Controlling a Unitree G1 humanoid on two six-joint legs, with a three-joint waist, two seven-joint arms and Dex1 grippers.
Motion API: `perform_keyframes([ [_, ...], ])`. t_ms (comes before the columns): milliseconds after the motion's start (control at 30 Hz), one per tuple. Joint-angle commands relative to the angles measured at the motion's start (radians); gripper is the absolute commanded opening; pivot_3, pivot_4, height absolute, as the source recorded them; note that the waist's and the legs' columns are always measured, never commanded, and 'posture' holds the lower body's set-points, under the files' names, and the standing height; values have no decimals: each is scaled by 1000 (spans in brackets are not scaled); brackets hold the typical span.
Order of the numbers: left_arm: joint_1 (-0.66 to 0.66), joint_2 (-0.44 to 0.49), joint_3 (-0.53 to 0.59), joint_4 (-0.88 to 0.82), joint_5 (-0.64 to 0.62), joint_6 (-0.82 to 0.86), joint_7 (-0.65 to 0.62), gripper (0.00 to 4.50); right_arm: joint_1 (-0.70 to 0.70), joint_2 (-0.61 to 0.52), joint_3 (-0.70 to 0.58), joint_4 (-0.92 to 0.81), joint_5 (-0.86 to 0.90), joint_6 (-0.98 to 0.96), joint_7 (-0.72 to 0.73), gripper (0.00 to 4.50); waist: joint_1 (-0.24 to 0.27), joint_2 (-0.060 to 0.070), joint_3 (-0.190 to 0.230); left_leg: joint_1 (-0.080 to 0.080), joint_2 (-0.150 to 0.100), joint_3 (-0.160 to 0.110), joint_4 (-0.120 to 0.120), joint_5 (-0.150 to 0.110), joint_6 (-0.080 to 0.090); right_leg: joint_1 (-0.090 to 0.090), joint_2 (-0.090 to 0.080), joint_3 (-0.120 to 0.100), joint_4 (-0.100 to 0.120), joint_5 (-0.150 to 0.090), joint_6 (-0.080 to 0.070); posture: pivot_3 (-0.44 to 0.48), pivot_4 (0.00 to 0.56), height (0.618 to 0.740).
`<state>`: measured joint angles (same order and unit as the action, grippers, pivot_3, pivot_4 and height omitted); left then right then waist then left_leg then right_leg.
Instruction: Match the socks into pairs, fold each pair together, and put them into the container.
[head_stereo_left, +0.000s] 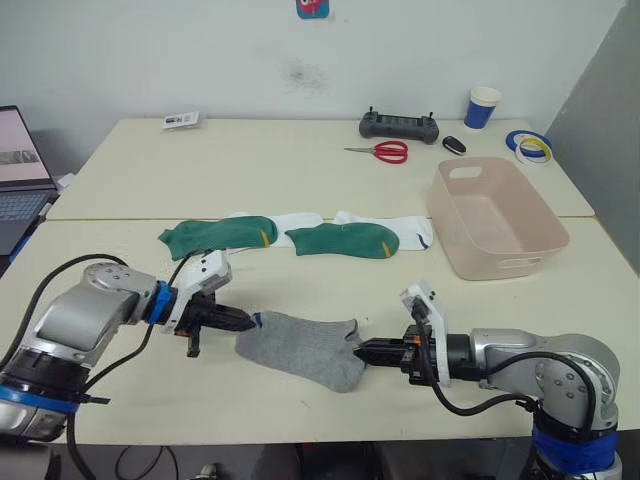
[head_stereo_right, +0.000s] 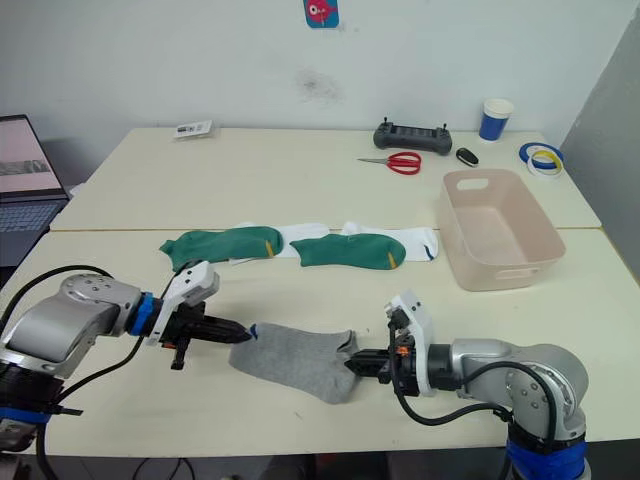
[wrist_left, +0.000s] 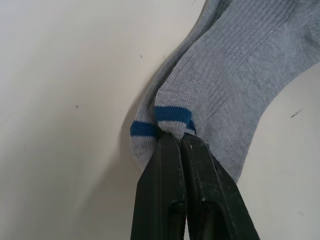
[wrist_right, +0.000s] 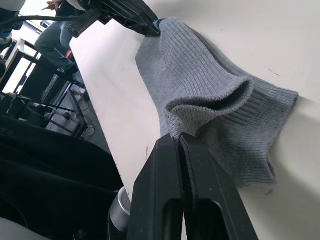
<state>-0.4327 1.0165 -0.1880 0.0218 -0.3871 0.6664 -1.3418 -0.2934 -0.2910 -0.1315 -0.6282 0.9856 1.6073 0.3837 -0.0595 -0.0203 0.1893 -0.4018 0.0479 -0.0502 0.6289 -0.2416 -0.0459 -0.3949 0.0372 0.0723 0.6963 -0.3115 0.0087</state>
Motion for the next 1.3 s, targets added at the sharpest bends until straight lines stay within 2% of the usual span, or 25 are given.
perform_keyframes([
  [33,-26,1,5,14,23,-17,-14,38,-34,-2,4,4,48,7,-30,0,-1,0,0,0,0,0,0,0,0,0,0,0,0,0,0,0,150,740],
  [467,-38,15,18,44,52,-30,-49,38,-42,-7,4,36,103,7,-91,0,1,0,0,0,0,0,0,0,0,0,1,0,0,0,0,0,150,740],
  [1300,-3,6,25,44,72,-41,-36,38,-27,-97,75,98,21,-103,-49,0,1,0,0,0,0,0,0,0,0,0,1,0,1,0,0,0,150,740],
])
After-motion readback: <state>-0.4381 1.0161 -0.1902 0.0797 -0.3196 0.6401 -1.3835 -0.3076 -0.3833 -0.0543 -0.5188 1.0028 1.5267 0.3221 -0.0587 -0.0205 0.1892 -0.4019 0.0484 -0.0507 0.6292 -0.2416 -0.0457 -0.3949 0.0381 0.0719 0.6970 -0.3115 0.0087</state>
